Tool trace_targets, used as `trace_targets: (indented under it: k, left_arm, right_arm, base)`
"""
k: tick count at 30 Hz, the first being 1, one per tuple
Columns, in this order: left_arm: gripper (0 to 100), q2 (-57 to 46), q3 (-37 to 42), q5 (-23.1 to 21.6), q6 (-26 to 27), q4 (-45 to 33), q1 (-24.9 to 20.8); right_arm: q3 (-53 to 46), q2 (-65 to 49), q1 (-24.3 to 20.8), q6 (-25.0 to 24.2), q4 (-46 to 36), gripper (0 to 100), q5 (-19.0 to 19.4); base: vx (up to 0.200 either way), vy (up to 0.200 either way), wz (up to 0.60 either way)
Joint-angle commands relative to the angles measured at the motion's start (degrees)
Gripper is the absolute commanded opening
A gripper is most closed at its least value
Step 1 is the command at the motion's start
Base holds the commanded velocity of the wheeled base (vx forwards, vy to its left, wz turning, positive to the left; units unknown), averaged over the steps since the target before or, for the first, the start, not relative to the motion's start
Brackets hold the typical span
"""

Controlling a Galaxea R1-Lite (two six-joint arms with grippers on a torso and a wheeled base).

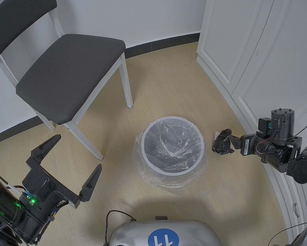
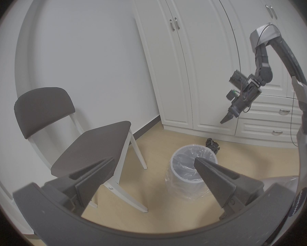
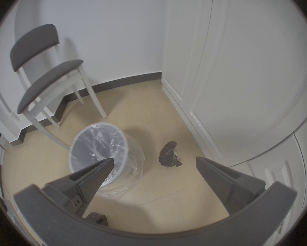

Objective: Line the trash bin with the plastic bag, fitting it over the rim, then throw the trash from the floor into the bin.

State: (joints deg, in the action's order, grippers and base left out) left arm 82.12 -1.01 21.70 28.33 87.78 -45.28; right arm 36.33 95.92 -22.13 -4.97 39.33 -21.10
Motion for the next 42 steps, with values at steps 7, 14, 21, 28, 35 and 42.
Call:
trace_targets:
  k: [7, 14, 21, 28, 35, 42]
  left_arm:
    - [100, 1.38, 1.01, 0.01, -0.21, 0.11, 1.59]
    - [100, -0.20, 0.84, 0.01, -0.73, 0.02, 3.70]
    - [100, 4.37, -0.92, -0.43, -3.63, 0.02, 10.82]
    - [100, 4.72, -5.76, -6.67, -4.16, 0.02, 31.13]
    - [100, 5.51, -5.05, -16.51, -3.81, 0.02, 35.87]
    - [100, 5.77, -5.40, -16.51, -4.25, 0.02, 35.96]
  right_arm:
    - [11.40, 22.82, 8.41, -5.66, 0.49, 100, -1.05]
    - [17.29, 31.61, 12.11, -6.36, -2.76, 100, -0.69]
    - [23.88, 37.77, 15.27, -11.02, -6.90, 100, 0.80]
    - [25.28, 39.26, 15.97, -21.83, -4.08, 100, 15.92]
    - [27.22, 46.29, 16.76, -22.01, 8.31, 100, 16.36]
    - [33.46, 52.53, 17.38, -21.74, 13.32, 100, 16.00]
  base:
    - [0.000, 0.000, 0.00]
    - [0.000, 0.000, 0.00]
    - [0.000, 0.000, 0.00]
    - [0.000, 0.000, 0.00]
    - [0.000, 0.000, 0.00]
    - [0.000, 0.000, 0.00]
